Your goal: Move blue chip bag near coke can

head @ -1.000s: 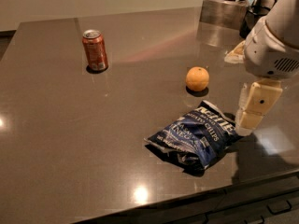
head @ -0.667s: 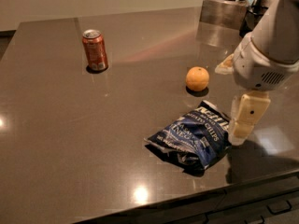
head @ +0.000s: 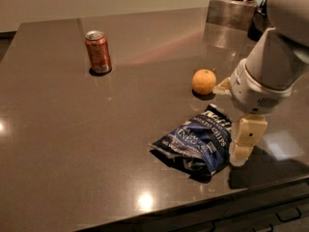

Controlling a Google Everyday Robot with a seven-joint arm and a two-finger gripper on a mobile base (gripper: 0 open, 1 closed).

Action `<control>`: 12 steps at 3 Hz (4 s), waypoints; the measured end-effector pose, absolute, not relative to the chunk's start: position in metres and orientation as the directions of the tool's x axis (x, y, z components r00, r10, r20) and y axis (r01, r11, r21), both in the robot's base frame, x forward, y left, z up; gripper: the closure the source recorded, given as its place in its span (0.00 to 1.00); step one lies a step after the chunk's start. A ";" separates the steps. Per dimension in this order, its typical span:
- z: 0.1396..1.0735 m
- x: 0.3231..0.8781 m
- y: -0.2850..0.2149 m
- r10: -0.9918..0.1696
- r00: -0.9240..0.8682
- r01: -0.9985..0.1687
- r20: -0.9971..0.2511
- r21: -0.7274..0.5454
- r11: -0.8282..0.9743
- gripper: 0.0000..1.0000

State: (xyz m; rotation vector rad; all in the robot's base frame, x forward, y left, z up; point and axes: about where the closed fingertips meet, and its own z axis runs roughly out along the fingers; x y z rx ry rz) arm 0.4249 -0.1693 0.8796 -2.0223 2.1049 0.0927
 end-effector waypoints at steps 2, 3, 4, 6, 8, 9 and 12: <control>0.858 0.418 -0.161 -0.979 -0.006 -0.997 -0.204 -0.071 0.021 0.40; 0.861 0.417 -0.153 -0.975 0.003 -0.998 -0.221 -0.068 0.012 0.63; 0.873 0.423 -0.130 -0.968 0.017 -0.998 -0.249 -0.059 -0.002 0.85; 0.908 0.451 -0.057 -0.944 0.104 -0.993 -0.312 -0.082 -0.082 1.00; 0.922 0.489 0.019 -0.926 0.133 -0.986 -0.353 -0.137 -0.090 1.00; 0.916 0.522 0.047 -0.930 0.102 -0.982 -0.354 -0.186 -0.037 1.00; 0.895 0.592 0.079 -0.941 -0.007 -0.971 -0.337 -0.222 0.087 0.87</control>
Offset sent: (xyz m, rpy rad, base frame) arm -0.0101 0.0114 -0.0293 0.0106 0.0545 0.0448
